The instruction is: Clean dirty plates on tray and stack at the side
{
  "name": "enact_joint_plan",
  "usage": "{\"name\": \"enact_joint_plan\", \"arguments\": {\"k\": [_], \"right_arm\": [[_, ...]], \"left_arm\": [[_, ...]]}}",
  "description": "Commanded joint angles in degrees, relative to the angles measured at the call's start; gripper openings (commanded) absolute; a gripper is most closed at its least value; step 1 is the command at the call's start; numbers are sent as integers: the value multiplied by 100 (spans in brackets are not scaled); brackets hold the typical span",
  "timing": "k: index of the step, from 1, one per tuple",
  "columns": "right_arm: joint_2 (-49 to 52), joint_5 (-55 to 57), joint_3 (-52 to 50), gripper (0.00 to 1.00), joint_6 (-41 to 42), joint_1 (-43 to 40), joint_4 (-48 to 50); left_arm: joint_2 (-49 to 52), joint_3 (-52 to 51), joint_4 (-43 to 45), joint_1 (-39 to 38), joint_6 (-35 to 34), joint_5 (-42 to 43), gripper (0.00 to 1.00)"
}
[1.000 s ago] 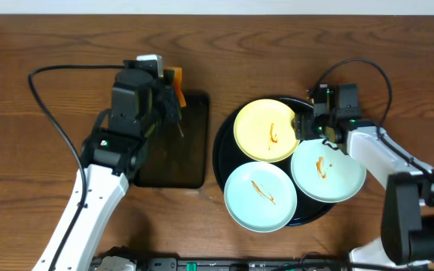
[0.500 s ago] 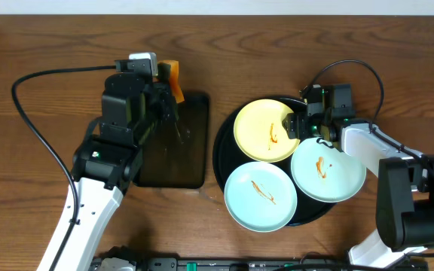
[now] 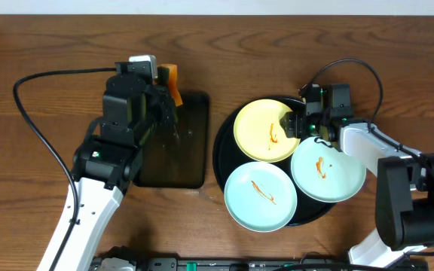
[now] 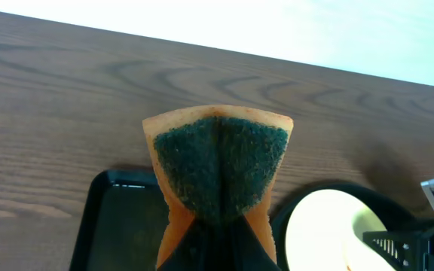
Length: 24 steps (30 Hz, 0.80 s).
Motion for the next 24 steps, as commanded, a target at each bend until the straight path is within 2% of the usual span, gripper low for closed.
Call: {"name": "enact_joint_plan", "arguments": {"k": [1, 5, 24], "right_arm": [[111, -39, 7, 61, 114, 42, -44], [114, -39, 7, 52, 157, 42, -52], [116, -39, 2, 35, 153, 42, -140]], "left_arm": [[-79, 103, 11, -7, -26, -109, 8], [-79, 103, 11, -7, -26, -109, 8], [-68, 70, 9, -7, -26, -109, 8]]}}
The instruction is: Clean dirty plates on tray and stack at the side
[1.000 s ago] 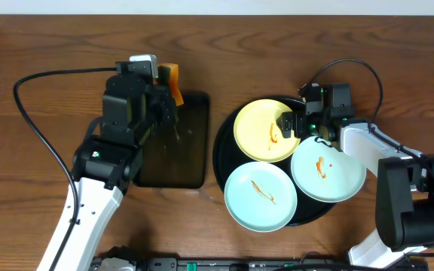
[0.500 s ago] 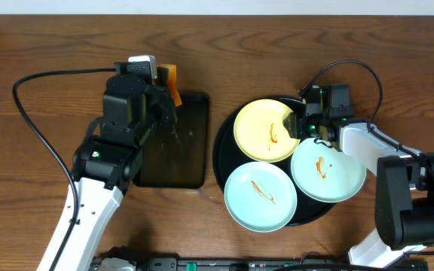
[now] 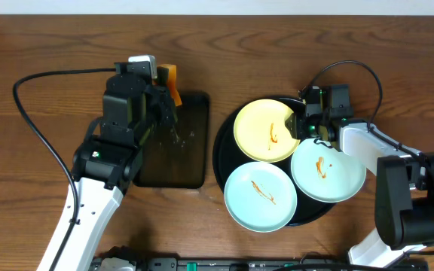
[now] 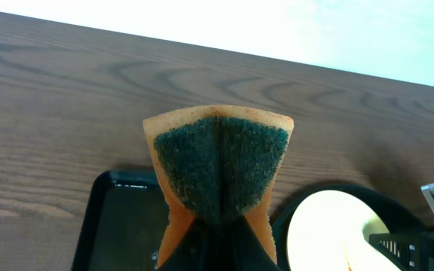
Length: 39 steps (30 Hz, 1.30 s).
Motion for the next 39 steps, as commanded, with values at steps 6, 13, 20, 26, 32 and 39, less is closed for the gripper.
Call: {"name": "enact_joint_plan", "arguments": {"k": [6, 13, 20, 26, 32, 39], "right_arm": [[94, -33, 4, 23, 31, 39, -98], [94, 247, 2, 4, 31, 39, -275], [94, 291, 2, 1, 57, 39, -299], [94, 328, 2, 1, 94, 39, -297], [94, 328, 2, 1, 94, 39, -306], [94, 328, 2, 1, 94, 39, -315]], "left_arm": [[28, 44, -13, -7, -24, -72, 8], [190, 44, -31, -7, -24, -72, 8], [444, 44, -162, -7, -24, -72, 8], [728, 44, -286, -7, -24, -72, 8], [1132, 44, -380, -7, -24, -72, 8], [1873, 44, -570, -7, -26, -70, 8]]}}
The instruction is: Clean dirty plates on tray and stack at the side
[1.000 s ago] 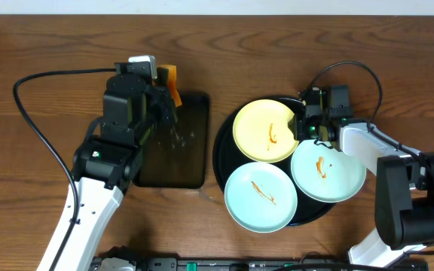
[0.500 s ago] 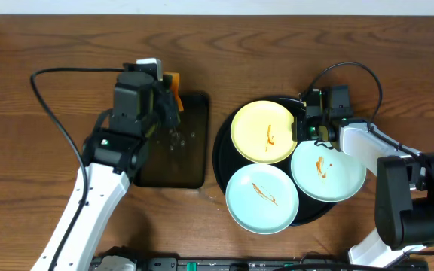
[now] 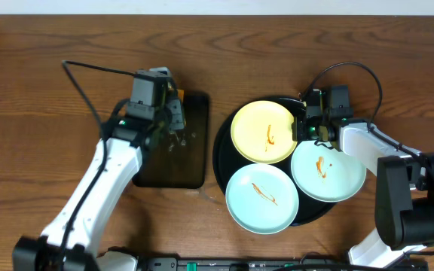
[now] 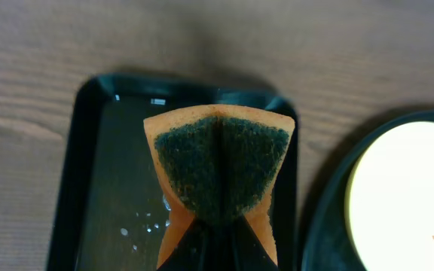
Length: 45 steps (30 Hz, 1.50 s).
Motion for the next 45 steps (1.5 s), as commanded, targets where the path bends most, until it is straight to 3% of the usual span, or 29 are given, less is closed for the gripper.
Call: {"name": "enact_joint_plan", "arguments": {"k": [1, 10, 27, 32, 38, 45], "right_arm": [[94, 197, -4, 1, 48, 39, -81], [94, 195, -4, 1, 48, 39, -85], [94, 197, -4, 1, 48, 39, -85], [94, 197, -4, 1, 48, 39, -90], [94, 195, -4, 1, 48, 39, -87], [94, 195, -4, 1, 48, 39, -125]], "left_arm": [[374, 46, -79, -7, -26, -72, 8], [1209, 46, -400, -7, -28, -72, 8], [1226, 46, -422, -7, -31, -68, 8], [1172, 319, -632, -15, -24, 605, 7], [1139, 1458, -1088, -509, 249, 632, 7], [1292, 1637, -175, -1351, -13, 643, 7]]}}
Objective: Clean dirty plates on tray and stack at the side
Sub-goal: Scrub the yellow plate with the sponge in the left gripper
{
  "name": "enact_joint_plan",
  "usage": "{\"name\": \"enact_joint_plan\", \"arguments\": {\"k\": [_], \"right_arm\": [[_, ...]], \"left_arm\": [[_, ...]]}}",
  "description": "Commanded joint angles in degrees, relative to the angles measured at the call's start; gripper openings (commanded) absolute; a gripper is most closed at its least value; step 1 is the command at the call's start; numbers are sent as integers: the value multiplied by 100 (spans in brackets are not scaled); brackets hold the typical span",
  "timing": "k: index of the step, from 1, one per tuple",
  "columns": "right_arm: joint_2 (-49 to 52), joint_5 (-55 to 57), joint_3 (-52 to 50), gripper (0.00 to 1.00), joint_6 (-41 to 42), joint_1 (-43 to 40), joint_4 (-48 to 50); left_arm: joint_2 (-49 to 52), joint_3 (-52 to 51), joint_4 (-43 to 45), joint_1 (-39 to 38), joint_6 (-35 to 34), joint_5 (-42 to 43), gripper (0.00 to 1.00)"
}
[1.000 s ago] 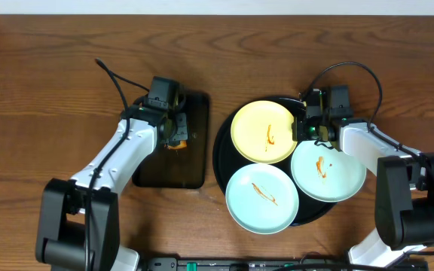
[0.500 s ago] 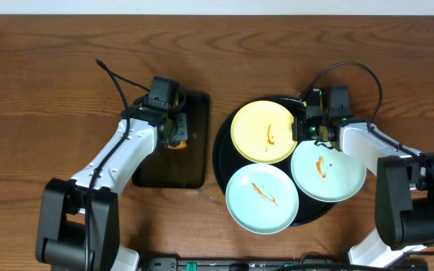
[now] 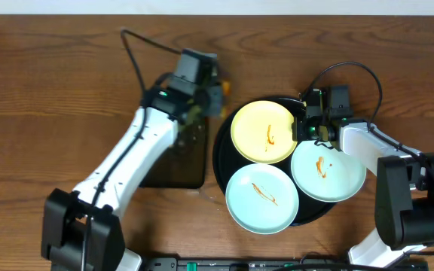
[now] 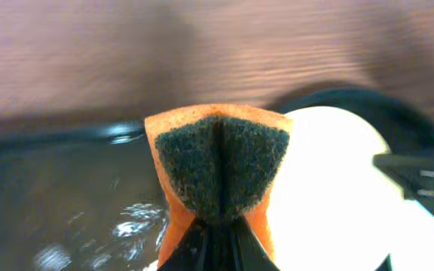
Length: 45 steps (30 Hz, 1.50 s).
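A round black tray [image 3: 221,162] carries a yellow plate [image 3: 262,132] and two pale blue plates [image 3: 261,197] [image 3: 328,169], each with an orange smear. My left gripper [image 3: 215,94] is shut on a folded orange sponge [image 4: 218,169], green scouring side out. The sponge hangs over the yellow plate's [image 4: 330,188] left rim. My right gripper [image 3: 301,124] sits at the yellow plate's right rim, and its fingers look closed on the edge.
A black rectangular tray [image 3: 179,162] with water in it lies just left of the round tray; its wet bottom [image 4: 51,196] shows beside the sponge. The right arm's cable loops behind the round tray. Bare wood table lies all round.
My left gripper has moved right with the sponge, from over the water tray to the yellow plate's left rim. The right arm and the plates have not moved.
The left gripper held the sponge above the far edge of the water tray at the first two moments, while the right gripper sat at the yellow plate's right side. Then the sponge was over the water tray. Now it is at the yellow plate.
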Motion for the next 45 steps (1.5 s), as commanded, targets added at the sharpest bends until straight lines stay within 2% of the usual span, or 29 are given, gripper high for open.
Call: {"name": "enact_joint_plan", "arguments": {"k": [1, 9, 16, 21, 23, 29, 33, 39, 43, 45], "right_arm": [[94, 188, -22, 1, 48, 39, -94], [94, 188, -22, 1, 48, 39, -122], [94, 188, -22, 1, 48, 39, -136], [94, 188, -22, 1, 48, 39, -133], [94, 188, -22, 1, 48, 39, -136], [94, 188, -22, 1, 48, 39, -168], [94, 188, -22, 1, 48, 39, -199], [94, 188, -22, 1, 46, 39, -205], [94, 188, -22, 1, 46, 39, -205], [94, 188, -22, 1, 46, 39, -203]], "left_arm": [[168, 39, 317, -387, -201, 81, 7], [1128, 39, 1449, -1016, -1202, 966, 7], [1982, 39, 1873, -1414, -2218, 1097, 7], [2343, 39, 2046, -1585, -2186, 1517, 7], [2417, 39, 1934, -1606, -1893, 1478, 7], [2411, 39, 1276, -1287, -1364, 114, 7], [2374, 42, 1099, -914, -1368, 57, 7], [1749, 42, 920, -737, -706, 979, 7], [1080, 42, 918, -713, -636, 920, 7], [678, 42, 702, -632, -636, 442, 8]]}}
